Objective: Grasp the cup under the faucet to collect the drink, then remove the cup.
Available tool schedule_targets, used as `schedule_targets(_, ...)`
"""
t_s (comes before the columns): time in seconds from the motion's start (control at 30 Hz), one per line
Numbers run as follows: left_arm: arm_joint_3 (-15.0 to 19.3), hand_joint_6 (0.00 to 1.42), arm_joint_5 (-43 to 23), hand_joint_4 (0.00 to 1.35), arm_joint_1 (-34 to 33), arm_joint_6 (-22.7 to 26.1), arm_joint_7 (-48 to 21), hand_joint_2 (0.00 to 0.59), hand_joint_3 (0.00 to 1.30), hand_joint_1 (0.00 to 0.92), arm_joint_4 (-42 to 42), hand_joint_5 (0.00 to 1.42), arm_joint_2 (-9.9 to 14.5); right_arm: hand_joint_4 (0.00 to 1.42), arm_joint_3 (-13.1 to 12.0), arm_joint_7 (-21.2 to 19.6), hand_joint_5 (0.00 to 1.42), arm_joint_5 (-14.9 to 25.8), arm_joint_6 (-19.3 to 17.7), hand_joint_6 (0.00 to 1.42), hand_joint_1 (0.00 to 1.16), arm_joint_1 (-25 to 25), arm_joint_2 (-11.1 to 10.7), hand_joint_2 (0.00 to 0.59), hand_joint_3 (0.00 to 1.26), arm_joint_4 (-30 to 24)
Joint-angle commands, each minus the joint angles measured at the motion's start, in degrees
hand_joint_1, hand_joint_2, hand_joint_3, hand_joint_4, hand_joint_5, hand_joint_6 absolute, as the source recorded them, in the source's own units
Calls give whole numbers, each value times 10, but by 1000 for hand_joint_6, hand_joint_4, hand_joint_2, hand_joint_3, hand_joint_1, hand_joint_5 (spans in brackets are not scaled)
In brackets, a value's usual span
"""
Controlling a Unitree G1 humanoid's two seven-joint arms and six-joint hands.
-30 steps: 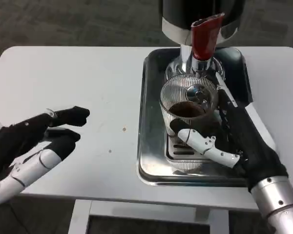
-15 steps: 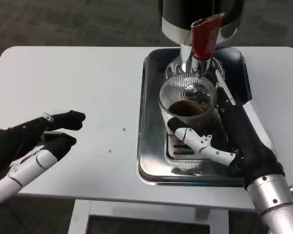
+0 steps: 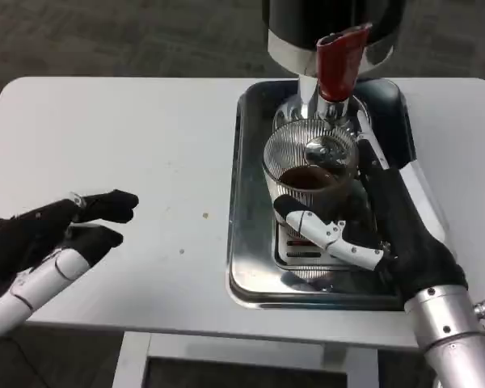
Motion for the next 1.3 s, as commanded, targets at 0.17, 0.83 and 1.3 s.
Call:
schedule_targets(0.17, 7, 280, -3, 269, 8, -3, -6, 157, 300, 58, 6, 343, 9, 293, 14, -12, 431, -25, 16, 564, 703, 28, 10, 217, 142, 12)
schedule_targets(0.83, -7, 270, 4, 270, -14, -9, -7, 154, 298, 56, 16, 343, 10, 872, -4, -109, 1079, -62, -48, 1355, 768, 69, 18, 219, 653, 0)
schedule_targets(1.3, -44, 265, 14, 258, -63, -11, -9, 154, 291, 39, 29, 333, 17, 1044, -40, -131, 1282, -36, -91, 1424, 792, 96, 22, 207, 865, -23)
